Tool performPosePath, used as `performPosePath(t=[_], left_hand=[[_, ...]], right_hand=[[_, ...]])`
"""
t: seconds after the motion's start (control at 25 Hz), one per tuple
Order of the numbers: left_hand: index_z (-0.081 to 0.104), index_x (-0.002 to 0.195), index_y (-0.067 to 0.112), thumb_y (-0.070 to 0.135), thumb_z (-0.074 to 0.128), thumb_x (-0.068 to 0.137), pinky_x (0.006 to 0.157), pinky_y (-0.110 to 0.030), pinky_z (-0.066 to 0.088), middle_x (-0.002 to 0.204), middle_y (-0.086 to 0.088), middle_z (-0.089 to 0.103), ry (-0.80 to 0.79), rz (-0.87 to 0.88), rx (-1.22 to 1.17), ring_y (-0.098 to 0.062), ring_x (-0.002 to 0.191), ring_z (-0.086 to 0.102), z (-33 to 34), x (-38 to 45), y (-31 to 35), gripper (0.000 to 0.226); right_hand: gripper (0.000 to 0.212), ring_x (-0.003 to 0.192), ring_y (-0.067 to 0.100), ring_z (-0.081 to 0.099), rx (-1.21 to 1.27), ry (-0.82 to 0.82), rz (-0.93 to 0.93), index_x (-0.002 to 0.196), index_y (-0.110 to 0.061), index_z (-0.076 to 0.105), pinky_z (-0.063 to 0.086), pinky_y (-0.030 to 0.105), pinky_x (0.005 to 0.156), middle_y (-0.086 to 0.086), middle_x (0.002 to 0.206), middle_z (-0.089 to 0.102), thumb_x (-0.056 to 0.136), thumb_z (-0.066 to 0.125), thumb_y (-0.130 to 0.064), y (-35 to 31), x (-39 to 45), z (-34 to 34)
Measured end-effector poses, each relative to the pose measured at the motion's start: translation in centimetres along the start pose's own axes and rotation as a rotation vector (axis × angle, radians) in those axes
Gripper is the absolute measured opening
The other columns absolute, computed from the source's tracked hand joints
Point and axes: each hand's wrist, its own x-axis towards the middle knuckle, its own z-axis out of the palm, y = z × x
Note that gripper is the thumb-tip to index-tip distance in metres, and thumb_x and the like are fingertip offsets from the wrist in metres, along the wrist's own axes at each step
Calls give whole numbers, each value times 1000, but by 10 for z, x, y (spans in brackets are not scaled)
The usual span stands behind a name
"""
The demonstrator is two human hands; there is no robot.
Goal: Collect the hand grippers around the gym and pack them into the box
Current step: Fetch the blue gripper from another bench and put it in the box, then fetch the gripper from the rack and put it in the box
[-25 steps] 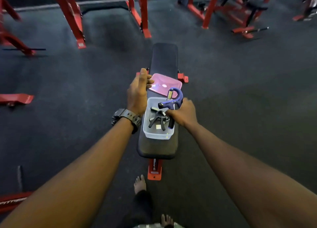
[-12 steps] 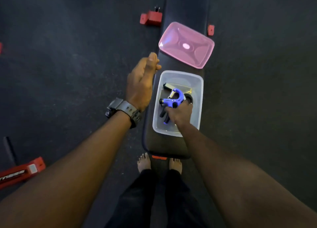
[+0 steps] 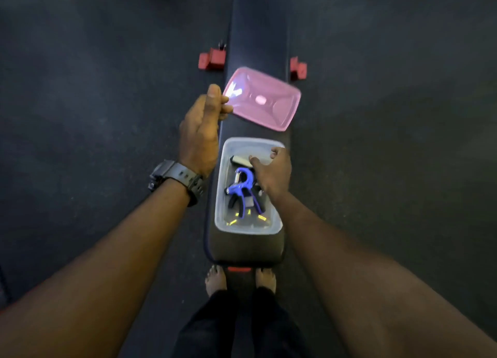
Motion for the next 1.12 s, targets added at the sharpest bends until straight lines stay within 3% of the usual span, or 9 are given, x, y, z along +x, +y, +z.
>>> performPosePath(t=[0.12, 0.24, 0.36, 0.48, 0.6, 0.72, 0.92, 1.12], left_hand=[[67, 97, 25, 72, 34, 78, 93, -39, 50, 103, -5, 74, -25, 119, -71, -15, 95, 68, 20, 1, 84, 61], [66, 95, 22, 72, 36, 77, 93, -40, 50, 104, -10, 73, -83, 268, -152, -18, 94, 67, 43, -7, 186, 61], [65, 92, 23, 70, 35, 82, 87, -34, 47, 99, -6, 73, -153, 384, -228, -17, 93, 66, 58, -22, 273, 56], [63, 87, 26, 68, 33, 84, 84, -34, 47, 100, -7, 72, -254, 489, -253, -20, 95, 65, 66, -38, 331, 51], [65, 89, 24, 67, 33, 87, 83, -34, 47, 101, -7, 71, -400, 571, -282, -20, 95, 65, 70, -65, 379, 53], [66, 91, 21, 71, 32, 85, 82, -36, 48, 101, -4, 71, -562, 643, -286, -19, 93, 66, 79, -111, 415, 61], [66, 107, 15, 72, 29, 85, 96, -44, 50, 111, -5, 70, -820, 687, -320, -23, 105, 65, 113, -233, 436, 72], [65, 113, 15, 70, 27, 86, 86, -37, 49, 112, -3, 69, -1129, 659, -429, -19, 104, 64, 146, -388, 445, 72]], right_hand=[[51, 110, 25, 65, 219, 52, -30, 121, -10, 59, 48, 38, 101, 4, 112, 68, 82, 76, -38, -76, 14, -92], [42, 102, 23, 66, 352, 130, -174, 112, -17, 61, 52, 39, 96, -8, 93, 66, 84, 72, -46, -163, 0, -197], [42, 93, 20, 65, 478, 185, -342, 106, -15, 64, 54, 47, 95, 1, 98, 70, 86, 67, -52, -239, -43, -279], [39, 77, 12, 61, 552, 207, -482, 93, -23, 62, 55, 39, 78, -3, 87, 68, 89, 55, -61, -295, -98, -334], [48, 77, 15, 60, 621, 316, -579, 99, -20, 62, 53, 39, 74, 1, 86, 67, 93, 44, -64, -330, -171, -392], [53, 74, 15, 57, 668, 465, -594, 104, -14, 62, 49, 29, 65, 4, 87, 65, 97, 40, -62, -320, -241, -436], [54, 80, 17, 57, 653, 779, -494, 110, -13, 62, 50, 36, 74, 8, 94, 66, 98, 40, -61, -254, -358, -490], [62, 83, 23, 56, 601, 1072, -409, 117, -6, 61, 46, 36, 71, 11, 95, 65, 98, 39, -61, -166, -499, -546]])
